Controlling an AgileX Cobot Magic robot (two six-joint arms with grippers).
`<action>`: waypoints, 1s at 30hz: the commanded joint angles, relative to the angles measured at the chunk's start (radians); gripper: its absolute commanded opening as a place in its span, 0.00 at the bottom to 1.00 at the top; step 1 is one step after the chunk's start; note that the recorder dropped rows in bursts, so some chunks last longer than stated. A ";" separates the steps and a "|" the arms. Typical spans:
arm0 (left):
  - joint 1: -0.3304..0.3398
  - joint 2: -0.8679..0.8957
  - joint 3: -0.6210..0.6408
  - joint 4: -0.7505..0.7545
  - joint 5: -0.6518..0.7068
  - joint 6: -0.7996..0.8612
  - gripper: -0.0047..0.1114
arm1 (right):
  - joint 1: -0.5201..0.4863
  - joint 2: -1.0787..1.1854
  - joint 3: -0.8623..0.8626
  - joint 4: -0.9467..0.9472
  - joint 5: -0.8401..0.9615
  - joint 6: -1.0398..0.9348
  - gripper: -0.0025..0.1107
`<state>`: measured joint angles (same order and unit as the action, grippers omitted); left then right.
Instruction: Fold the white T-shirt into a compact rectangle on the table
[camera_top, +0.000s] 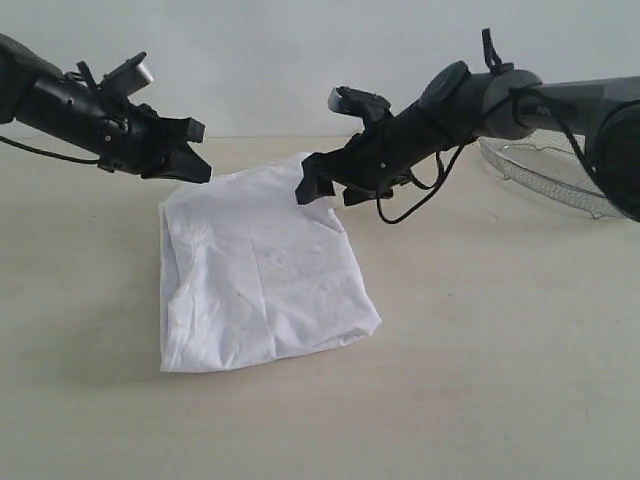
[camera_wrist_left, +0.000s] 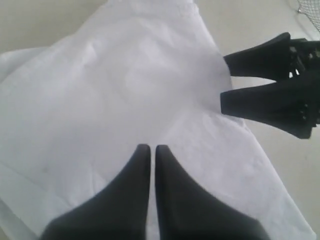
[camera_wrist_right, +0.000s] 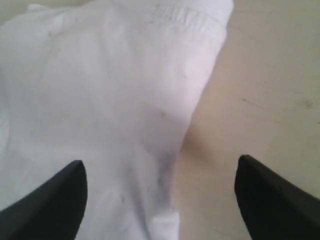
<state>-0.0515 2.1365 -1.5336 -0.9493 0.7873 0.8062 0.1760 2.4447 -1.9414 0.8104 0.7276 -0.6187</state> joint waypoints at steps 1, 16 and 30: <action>0.001 -0.047 0.011 0.025 0.061 -0.007 0.08 | -0.009 -0.088 -0.006 -0.203 0.074 0.100 0.64; -0.085 -0.048 0.180 0.025 -0.047 -0.007 0.08 | 0.053 -0.187 0.034 -0.301 0.494 0.091 0.02; -0.123 -0.054 0.388 -0.042 -0.030 0.013 0.08 | 0.101 -0.185 0.219 -0.353 0.414 0.086 0.02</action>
<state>-0.1684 2.0930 -1.1844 -0.9592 0.7719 0.7997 0.2787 2.2674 -1.7424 0.4711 1.1724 -0.5215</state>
